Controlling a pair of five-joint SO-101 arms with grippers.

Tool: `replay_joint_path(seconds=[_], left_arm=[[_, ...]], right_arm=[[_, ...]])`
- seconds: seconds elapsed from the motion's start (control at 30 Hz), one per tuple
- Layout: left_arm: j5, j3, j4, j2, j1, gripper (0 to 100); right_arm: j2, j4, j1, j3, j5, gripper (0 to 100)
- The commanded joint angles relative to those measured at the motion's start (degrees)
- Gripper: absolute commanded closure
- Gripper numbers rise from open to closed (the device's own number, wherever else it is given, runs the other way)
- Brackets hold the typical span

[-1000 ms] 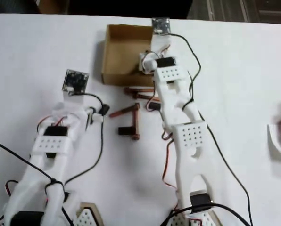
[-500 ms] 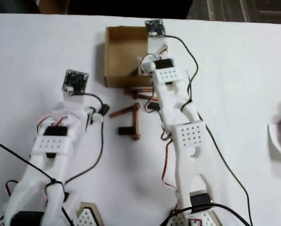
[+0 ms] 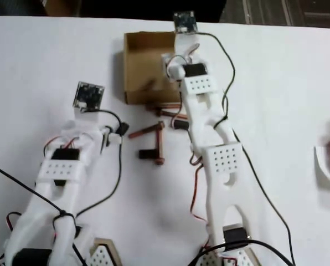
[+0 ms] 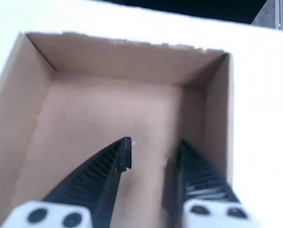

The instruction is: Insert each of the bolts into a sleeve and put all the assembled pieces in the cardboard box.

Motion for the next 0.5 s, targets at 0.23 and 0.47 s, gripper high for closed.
replay_joint_path(seconds=[0.23, 0.47], left_arm=[[-0.35, -0.22, -0.88, -2.2, -0.44, 80], [-0.35, -0.31, -1.05, -2.37, -0.44, 80]], right_arm=[[-11.74, 18.68, 3.03, -6.77, -5.1, 97.9], [-20.53, 47.96, 5.14, -6.15, 10.9, 97.9]])
